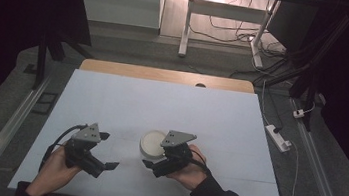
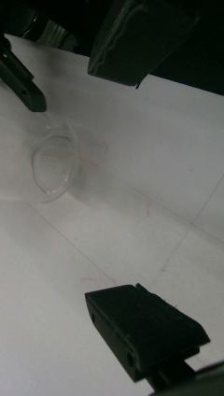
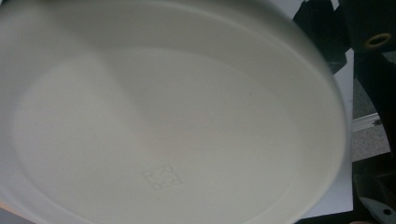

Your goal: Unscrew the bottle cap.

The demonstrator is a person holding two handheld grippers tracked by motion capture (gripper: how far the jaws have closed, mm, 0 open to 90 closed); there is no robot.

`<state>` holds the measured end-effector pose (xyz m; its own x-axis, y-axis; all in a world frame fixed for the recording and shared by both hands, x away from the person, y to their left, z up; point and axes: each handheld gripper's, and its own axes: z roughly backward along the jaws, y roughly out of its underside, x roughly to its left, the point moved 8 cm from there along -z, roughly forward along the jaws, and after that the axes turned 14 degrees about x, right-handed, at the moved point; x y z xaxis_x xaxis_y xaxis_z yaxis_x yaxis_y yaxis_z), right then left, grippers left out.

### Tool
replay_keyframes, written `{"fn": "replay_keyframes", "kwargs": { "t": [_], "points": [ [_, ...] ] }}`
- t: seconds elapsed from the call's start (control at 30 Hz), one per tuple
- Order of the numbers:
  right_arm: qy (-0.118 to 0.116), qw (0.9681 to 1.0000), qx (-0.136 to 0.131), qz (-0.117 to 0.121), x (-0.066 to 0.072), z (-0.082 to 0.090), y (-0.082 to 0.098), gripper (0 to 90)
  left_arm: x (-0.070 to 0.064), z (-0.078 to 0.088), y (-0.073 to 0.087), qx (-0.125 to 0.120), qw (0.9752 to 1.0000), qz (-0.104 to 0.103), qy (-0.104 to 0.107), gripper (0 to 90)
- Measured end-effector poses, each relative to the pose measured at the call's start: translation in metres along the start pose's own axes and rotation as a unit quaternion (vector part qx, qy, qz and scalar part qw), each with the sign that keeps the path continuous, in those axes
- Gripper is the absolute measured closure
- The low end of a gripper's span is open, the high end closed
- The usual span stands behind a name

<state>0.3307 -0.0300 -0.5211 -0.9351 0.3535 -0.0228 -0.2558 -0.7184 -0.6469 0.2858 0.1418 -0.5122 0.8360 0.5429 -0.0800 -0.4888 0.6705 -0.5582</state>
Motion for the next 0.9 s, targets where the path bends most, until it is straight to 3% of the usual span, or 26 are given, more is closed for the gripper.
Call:
{"fn": "replay_keyframes", "kwargs": {
  "t": [0.3,0.47,0.6,0.63,0.73,0.77,0.9],
  "points": [
    [-0.005,1.0000,-0.003,0.005,0.000,0.000,-0.002,6.7,-0.001,-0.003,-0.033,-0.008,0.9988,-0.042,0.023,0.0],
    [-0.009,0.9999,-0.004,0.007,0.000,0.000,-0.003,6.7,-0.002,-0.002,-0.048,-0.008,0.9966,-0.074,0.035,0.0],
    [-0.016,0.9998,-0.004,0.013,0.002,0.001,-0.003,6.7,-0.004,-0.007,-0.062,-0.001,0.9929,-0.109,0.048,0.0],
    [-0.016,0.9997,-0.004,0.015,0.002,0.001,-0.004,6.7,-0.004,-0.007,-0.062,-0.001,0.9929,-0.109,0.048,0.0],
    [-0.018,0.9996,-0.003,0.020,0.004,0.000,-0.004,6.7,-0.007,-0.013,-0.072,0.003,0.9889,-0.135,0.063,0.0],
    [-0.018,0.9996,-0.003,0.020,0.004,0.000,-0.004,6.7,-0.007,-0.013,-0.072,0.003,0.9889,-0.135,0.063,0.0],
    [-0.023,0.9994,-0.002,0.024,0.006,-0.001,-0.004,6.7,-0.011,-0.018,-0.080,0.001,0.9834,-0.158,0.088,0.0]
  ]
}}
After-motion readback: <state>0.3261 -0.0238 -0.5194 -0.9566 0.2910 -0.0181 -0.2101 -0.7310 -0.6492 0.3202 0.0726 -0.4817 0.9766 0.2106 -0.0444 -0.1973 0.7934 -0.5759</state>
